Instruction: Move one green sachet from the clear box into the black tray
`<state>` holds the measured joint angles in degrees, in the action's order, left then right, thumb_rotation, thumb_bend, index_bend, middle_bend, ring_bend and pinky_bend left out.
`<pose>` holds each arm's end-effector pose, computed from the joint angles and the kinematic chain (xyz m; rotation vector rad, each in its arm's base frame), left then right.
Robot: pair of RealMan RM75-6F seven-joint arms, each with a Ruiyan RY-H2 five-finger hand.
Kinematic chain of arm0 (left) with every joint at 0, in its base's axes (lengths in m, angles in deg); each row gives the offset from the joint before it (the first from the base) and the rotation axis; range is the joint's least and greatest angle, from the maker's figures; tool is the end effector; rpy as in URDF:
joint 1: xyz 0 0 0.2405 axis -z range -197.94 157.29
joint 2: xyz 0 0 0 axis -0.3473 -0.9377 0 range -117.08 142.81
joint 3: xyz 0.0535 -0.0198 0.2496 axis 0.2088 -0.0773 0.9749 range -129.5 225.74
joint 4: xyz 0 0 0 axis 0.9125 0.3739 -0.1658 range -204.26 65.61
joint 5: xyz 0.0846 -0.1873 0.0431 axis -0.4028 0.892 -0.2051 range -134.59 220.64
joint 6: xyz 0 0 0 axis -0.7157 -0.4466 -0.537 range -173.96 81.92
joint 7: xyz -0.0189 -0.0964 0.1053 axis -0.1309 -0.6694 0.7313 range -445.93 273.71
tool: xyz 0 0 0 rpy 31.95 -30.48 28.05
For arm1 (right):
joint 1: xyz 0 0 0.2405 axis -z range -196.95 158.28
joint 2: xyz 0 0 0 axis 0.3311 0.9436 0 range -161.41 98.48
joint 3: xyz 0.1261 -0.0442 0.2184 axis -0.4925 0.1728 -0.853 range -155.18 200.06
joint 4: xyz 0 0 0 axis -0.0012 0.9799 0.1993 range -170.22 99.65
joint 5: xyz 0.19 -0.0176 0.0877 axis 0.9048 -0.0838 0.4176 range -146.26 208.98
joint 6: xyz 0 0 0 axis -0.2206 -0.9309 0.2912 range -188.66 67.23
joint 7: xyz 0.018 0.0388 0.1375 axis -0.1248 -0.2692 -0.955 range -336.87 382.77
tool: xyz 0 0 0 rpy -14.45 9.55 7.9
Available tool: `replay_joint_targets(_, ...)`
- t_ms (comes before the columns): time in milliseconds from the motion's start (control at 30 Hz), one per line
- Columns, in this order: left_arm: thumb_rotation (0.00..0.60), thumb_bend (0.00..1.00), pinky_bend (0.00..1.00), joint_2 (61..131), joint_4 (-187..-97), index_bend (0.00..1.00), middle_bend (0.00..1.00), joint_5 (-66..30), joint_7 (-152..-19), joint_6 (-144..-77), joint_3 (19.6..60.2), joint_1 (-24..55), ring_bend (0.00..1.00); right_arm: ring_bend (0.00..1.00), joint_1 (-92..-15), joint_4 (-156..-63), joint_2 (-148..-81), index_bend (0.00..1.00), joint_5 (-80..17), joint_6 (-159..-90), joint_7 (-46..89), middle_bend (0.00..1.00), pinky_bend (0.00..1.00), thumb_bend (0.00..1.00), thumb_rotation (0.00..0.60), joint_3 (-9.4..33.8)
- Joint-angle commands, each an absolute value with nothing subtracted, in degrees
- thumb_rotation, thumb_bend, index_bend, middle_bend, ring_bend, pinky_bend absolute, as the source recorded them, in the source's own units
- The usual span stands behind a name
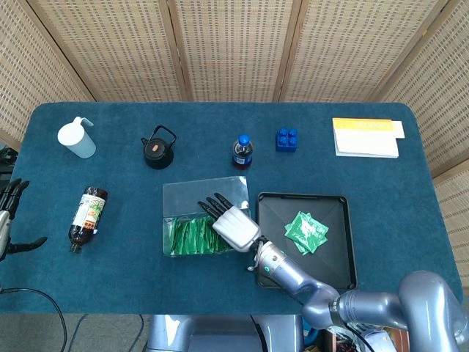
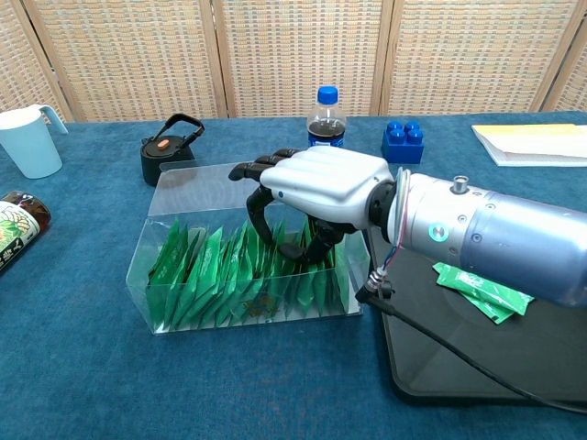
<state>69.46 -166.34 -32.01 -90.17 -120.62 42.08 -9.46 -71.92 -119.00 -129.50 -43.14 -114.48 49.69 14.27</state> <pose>-0.3113 0.2224 0.1880 -1.3299 -1.0348 -0.8569 -0.0483 -0.3133 -0.0726 2.2051 -0.5754 1.0769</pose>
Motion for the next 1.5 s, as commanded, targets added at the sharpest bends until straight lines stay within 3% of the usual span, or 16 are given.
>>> replay_joint_targets(33,0.6,0.1,0.0,69.5,-166.1,0.0,0.0,-32.0,-90.3,-120.6,42.1,-9.5,0.0,0.0,-71.8,-118.8,-129.5,0.53,-43.2,-114.5,49.4,0.12,0.0,0.6,0.6,14.2)
replay_joint_targets(1067,0.6,0.1,0.0,69.6,-166.0,0.0,0.0,-31.7,-90.2,-120.4,42.0,-9.4,0.0,0.0,-70.8,-116.9,-130.5,0.62,-45.3,-115.0,46.9,0.14,0.0,0.61,0.6,14.2)
replay_joint_targets(1500,0.6,0.1,0.0,69.6,-166.1,0.0,0.0,-31.7,-90.1,-120.2,42.1,-9.2,0.0,0.0,-69.8,-120.2,-128.0,0.64,-47.0,-117.3,45.1,0.15,0.0,0.62,0.6,13.1)
